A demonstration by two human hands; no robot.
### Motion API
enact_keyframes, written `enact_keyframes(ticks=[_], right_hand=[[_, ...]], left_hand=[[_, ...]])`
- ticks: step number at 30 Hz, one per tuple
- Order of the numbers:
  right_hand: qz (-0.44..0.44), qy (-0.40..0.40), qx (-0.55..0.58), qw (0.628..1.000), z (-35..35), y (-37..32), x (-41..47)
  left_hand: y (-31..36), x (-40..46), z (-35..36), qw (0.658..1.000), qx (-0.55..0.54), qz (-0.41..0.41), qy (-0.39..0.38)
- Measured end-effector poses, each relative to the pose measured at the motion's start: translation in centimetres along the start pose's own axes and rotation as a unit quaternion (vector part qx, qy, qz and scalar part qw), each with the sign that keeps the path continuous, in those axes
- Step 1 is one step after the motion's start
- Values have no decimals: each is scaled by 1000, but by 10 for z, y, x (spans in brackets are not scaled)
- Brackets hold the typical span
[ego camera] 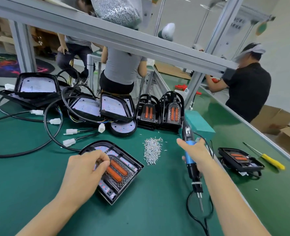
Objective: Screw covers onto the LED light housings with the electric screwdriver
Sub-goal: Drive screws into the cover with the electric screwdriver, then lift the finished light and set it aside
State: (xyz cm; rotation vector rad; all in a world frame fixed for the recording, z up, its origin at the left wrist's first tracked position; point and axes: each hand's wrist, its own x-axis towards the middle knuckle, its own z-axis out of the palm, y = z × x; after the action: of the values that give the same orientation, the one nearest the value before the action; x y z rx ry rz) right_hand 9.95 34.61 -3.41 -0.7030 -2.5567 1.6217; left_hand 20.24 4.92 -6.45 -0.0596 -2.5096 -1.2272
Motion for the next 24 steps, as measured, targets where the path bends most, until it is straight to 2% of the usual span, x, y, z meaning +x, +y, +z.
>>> enact_keyframes(ticks=[3,7,11,15,17,19,24], right_hand=[[42,-21,-75,996,9,11,12],[46,-2,-198,979,16,17,23],[26,36,-333,942,19,13,32],[-17,46,-481,875,17,12,35],[-24,54,-498,865,17,16,38],[-21,79,-463,882,18,21,39],[-47,91,-466,879,26,29,35]], left_hand=[[12,18,1,1000,19,13,8],[25,43,7,998,49,38,4],[29,66,21,993,101,54,-27],[27,79,38,983,164,62,-56],[27,84,46,979,181,65,-63],[28,90,54,976,195,62,-77],[27,112,81,943,284,16,-170]])
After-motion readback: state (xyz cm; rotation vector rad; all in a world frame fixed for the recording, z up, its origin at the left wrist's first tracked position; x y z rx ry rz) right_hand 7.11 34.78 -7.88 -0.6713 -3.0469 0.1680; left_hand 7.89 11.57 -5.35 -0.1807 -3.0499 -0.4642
